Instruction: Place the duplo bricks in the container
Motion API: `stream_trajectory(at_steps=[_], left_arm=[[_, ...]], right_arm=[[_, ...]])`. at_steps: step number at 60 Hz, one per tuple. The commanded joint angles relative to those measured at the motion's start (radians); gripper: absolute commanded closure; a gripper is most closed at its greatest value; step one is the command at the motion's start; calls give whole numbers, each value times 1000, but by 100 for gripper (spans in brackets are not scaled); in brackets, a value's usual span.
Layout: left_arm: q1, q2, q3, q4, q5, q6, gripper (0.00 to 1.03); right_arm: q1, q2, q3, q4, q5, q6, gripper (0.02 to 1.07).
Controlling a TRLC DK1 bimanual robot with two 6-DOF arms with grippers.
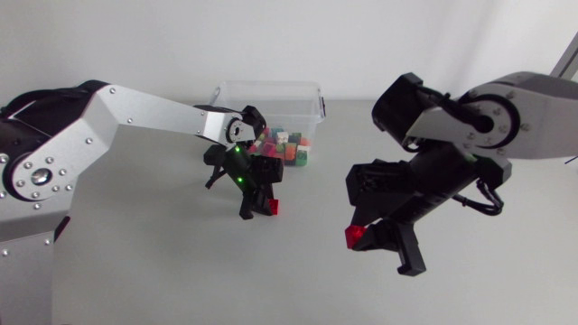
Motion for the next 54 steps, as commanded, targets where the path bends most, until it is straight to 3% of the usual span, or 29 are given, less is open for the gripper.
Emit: stream_trajectory(at_steps=[1,9,21,37,54], left_arm=[[-4,28,28,-30,18,26,78],[-4,18,37,-123,16,25,79],[10,-114,-61,-128,18,-1,79],[50,-313,-161,-125,44,-78,79],[125,-457,-123,-120,128,-207,78]], right_arm=[[-35,-8,65,-18,-28,-34,81],[-96,39,163,-7,-105,-5,81],[-139,141,270,79,-172,97,81],[-139,280,415,246,-188,305,81],[-152,464,634,376,-183,520,81]])
